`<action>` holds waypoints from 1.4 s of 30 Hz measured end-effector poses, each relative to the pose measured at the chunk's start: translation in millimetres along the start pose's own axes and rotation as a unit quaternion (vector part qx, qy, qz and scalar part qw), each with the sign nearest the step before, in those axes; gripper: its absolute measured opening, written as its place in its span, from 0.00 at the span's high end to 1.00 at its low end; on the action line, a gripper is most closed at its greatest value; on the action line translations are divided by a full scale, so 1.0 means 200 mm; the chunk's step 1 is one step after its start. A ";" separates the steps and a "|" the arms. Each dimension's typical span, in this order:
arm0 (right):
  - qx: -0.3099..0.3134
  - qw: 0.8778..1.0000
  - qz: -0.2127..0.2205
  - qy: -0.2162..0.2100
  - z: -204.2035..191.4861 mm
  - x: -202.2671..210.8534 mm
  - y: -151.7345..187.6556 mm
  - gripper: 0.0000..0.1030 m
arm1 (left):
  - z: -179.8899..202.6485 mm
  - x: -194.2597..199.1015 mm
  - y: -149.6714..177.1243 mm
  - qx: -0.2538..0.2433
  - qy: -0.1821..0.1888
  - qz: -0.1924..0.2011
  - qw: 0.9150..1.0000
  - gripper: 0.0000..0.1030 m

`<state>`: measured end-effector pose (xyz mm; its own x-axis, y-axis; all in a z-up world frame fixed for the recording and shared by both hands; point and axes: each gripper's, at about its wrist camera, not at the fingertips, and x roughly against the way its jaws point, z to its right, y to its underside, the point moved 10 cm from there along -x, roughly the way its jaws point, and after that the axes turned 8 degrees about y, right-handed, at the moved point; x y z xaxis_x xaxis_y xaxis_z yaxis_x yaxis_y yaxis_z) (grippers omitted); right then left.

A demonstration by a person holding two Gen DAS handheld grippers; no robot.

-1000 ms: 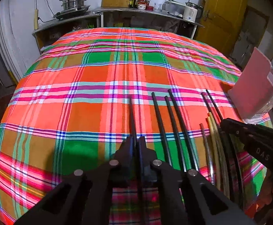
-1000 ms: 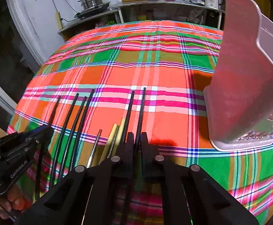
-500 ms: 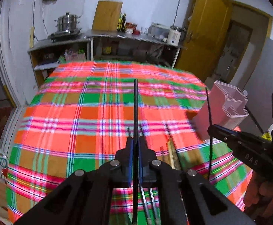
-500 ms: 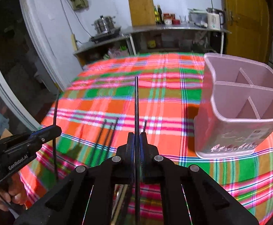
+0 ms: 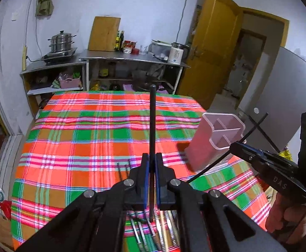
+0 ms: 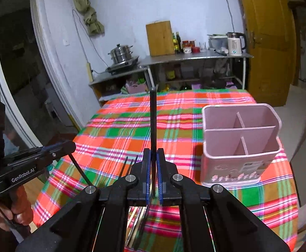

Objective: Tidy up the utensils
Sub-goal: 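Lift the left tool's black chopstick upright over the pink holder while the right tool carries its own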

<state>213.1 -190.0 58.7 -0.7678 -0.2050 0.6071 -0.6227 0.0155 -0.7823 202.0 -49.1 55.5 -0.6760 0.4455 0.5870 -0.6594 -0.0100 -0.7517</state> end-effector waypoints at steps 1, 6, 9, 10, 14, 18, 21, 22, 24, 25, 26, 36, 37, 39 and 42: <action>-0.003 1.000 0.004 0.000 0.02 0.02 -0.02 0.95 | 0.02 0.00 -0.02 -0.002 0.004 0.002 1.000 0.95; -0.012 1.000 0.026 0.011 0.12 0.13 -0.12 0.95 | 0.17 -0.02 -0.14 -0.009 0.034 0.013 0.999 0.95; -0.019 0.999 0.042 0.024 0.21 0.19 -0.19 0.95 | 0.30 -0.05 -0.22 -0.015 0.059 0.019 0.998 0.95; -0.022 0.998 0.048 0.030 0.24 0.22 -0.21 0.95 | 0.34 -0.06 -0.25 -0.016 0.067 0.022 0.997 0.95; -0.027 0.996 0.068 0.051 0.35 0.29 -0.29 0.95 | 0.47 -0.13 -0.36 -0.015 0.094 0.028 0.995 0.95; -0.036 0.994 0.083 0.068 0.46 0.32 -0.38 0.95 | 0.56 -0.20 -0.46 -0.010 0.111 0.035 0.993 0.95; -0.044 0.992 0.091 0.072 0.51 0.33 -0.43 0.95 | 0.62 -0.25 -0.53 -0.009 0.123 0.041 0.991 0.95; -0.045 0.992 0.093 0.073 0.52 0.33 -0.45 0.95 | 0.64 -0.26 -0.55 -0.008 0.126 0.043 0.991 0.95; -0.046 0.992 0.093 0.074 0.54 0.30 -0.47 0.95 | 0.66 -0.30 -0.58 -0.010 0.128 0.047 0.991 0.95; -0.047 0.992 0.091 0.074 0.55 0.27 -0.48 0.95 | 0.67 -0.33 -0.59 -0.010 0.126 0.048 0.991 0.95; -0.048 0.992 0.088 0.073 0.56 0.25 -0.47 0.95 | 0.67 -0.36 -0.59 -0.010 0.125 0.047 0.991 0.95; -0.059 0.995 0.025 0.071 0.62 -0.04 -0.28 0.95 | 0.61 -0.66 -0.43 -0.002 0.114 -0.001 0.993 0.95; -0.061 0.995 0.019 0.071 0.63 -0.06 -0.26 0.95 | 0.60 -0.67 -0.41 -0.001 0.113 -0.005 0.994 0.95; -0.064 0.995 0.009 0.071 0.65 -0.09 -0.22 0.95 | 0.60 -0.70 -0.37 0.000 0.110 -0.010 0.994 0.94; -0.066 0.995 -0.002 0.075 0.68 -0.13 -0.18 0.95 | 0.59 -0.71 -0.34 0.003 0.111 -0.012 0.994 0.86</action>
<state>276.1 -317.7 53.0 -0.7732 -0.0565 0.6316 -0.6322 0.1452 -0.7610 304.2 -216.5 59.8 -0.5712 0.6325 0.5231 -0.6771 -0.0028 -0.7359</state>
